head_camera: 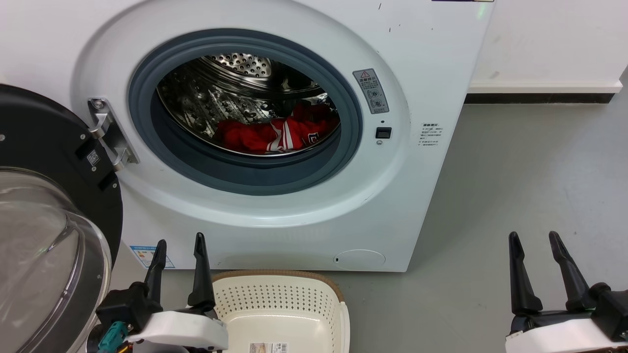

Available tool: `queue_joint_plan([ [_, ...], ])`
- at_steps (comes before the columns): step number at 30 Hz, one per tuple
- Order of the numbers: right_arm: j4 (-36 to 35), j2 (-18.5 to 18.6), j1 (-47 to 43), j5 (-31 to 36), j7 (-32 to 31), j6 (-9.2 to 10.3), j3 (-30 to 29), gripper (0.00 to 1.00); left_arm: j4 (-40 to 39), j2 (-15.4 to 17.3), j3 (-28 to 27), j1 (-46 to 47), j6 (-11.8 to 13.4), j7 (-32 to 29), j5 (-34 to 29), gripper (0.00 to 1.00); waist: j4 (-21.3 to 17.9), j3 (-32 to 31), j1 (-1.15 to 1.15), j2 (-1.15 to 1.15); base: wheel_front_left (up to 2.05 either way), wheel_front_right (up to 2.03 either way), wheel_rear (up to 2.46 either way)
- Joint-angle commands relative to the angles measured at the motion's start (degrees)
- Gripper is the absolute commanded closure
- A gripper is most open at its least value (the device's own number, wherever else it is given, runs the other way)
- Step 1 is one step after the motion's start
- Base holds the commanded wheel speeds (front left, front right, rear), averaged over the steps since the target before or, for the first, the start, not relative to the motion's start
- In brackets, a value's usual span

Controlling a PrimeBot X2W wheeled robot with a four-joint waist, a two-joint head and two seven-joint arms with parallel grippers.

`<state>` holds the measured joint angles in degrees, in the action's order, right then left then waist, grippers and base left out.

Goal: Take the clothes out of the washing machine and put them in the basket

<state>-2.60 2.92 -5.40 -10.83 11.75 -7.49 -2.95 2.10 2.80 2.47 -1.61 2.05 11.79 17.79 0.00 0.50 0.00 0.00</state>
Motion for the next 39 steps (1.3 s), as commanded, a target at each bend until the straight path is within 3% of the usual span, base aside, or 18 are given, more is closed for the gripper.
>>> queue_joint_plan([
  [1, -0.78, -0.04, -0.59, 1.6, 0.56, 0.01, 0.09, 0.0, -0.42, 0.11, 0.11, -0.22, 0.3, 0.51, -1.35, 0.0, 0.03, 0.03, 0.0, 0.0, 0.0, 0.0, 0.0],
  [30, -1.54, -0.08, -2.73, 12.59, 3.58, 0.01, 0.33, 0.0, 0.42, 0.12, 0.68, -1.7, 1.33, 3.54, -11.35, 0.0, 0.22, -0.03, 0.0, 0.0, 0.0, 0.0, 0.0],
  [39, -1.06, -0.08, -2.72, 11.3, 3.51, 0.01, 0.31, 0.0, 1.35, 0.11, 0.46, -1.84, 1.42, 3.43, -10.55, 0.0, 0.08, -0.3, 0.0, 0.0, 0.0, 0.0, 0.0],
])
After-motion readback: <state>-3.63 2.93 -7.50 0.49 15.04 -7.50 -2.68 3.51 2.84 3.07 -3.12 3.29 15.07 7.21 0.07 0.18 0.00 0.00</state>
